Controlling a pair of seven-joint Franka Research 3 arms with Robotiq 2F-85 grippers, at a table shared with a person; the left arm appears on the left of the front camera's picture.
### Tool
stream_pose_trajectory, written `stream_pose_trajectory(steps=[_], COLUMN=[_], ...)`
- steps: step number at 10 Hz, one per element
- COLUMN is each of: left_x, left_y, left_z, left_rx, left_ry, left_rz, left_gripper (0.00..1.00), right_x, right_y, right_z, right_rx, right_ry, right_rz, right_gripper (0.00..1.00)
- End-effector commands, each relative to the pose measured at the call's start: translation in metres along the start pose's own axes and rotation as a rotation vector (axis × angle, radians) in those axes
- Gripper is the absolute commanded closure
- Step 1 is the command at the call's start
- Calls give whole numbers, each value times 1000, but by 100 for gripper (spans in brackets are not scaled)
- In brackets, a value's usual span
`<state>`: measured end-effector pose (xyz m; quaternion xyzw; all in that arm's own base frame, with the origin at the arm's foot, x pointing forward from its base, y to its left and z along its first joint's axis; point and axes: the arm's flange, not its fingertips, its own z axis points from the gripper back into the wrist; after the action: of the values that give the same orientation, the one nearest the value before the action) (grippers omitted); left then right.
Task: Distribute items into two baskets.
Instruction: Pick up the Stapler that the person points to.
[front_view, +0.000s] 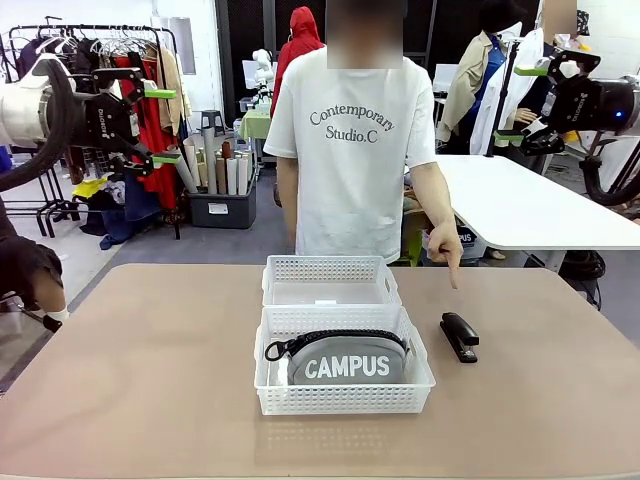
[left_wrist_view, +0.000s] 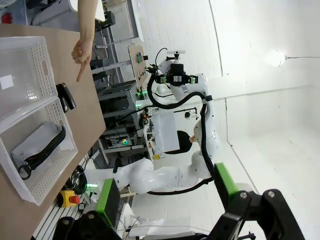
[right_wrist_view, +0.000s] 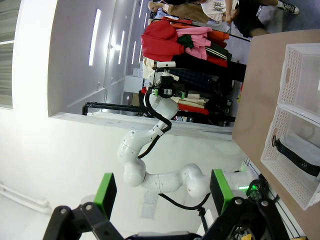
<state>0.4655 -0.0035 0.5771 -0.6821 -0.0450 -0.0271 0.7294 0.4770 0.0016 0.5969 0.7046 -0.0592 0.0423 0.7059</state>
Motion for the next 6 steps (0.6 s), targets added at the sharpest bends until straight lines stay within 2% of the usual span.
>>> stream_pose_trajectory(steps=[1,6], left_x=[0,0], left_y=[-3,-3], left_z=[2,2], left_rx=[-5,-5], left_ry=[7,7], left_rz=[5,5], left_gripper=[0,0], right_x=[0,0], right_y=[2,2], right_z=[0,0], right_rx=[2,2], right_ry=[0,0], right_rz=[5,5], right_gripper=[0,0])
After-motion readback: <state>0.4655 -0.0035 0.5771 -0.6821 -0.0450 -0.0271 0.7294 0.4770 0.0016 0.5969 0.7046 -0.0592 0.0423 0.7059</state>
